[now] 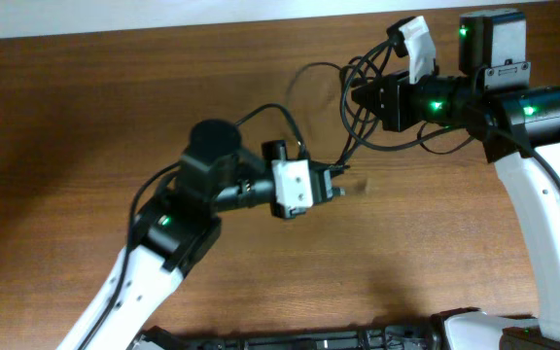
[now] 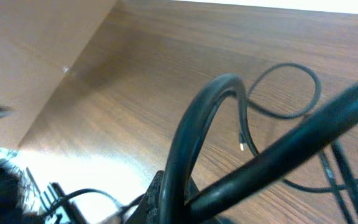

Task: Untangle cables

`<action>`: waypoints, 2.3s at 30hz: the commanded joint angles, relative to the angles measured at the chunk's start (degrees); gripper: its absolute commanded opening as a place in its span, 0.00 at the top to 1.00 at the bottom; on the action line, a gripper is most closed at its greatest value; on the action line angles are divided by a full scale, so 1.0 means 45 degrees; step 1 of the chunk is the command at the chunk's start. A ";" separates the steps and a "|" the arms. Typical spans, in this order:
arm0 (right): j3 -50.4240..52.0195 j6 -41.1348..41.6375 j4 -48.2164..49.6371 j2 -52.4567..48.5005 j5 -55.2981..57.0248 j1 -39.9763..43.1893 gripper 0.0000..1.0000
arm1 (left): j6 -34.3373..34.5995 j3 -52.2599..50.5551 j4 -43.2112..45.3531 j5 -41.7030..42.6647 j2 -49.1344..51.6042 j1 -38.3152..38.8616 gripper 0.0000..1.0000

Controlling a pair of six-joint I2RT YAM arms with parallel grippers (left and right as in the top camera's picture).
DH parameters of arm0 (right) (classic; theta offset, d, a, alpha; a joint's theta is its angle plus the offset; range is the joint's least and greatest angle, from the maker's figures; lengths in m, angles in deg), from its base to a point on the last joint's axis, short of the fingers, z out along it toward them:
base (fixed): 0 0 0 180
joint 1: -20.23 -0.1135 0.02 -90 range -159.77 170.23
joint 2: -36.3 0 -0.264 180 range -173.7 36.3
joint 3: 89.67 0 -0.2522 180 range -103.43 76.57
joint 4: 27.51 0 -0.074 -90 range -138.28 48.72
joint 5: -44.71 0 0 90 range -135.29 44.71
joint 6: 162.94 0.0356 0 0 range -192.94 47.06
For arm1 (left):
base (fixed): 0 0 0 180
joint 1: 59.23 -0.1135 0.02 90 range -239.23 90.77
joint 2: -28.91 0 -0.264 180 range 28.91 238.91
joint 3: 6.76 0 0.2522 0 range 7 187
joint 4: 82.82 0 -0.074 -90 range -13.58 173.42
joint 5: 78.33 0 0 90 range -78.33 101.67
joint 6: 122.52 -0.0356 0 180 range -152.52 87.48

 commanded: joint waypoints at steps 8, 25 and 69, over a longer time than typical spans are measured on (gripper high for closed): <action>-0.0165 0.0296 0.0126 0.0005 0.1054 0.0049 0.96 | 0.0034 0.0107 -0.0335 -0.1642 -0.3643 0.0039 1.00; -0.0165 0.1991 -0.0102 0.0005 0.3279 0.0063 0.96 | 0.0034 0.0107 -0.1035 -0.6887 -0.5027 0.0039 1.00; -0.0165 0.4201 -0.0831 0.0005 0.5595 0.0544 0.96 | 0.0374 0.0107 -0.2555 -0.7519 -0.3371 0.0039 0.39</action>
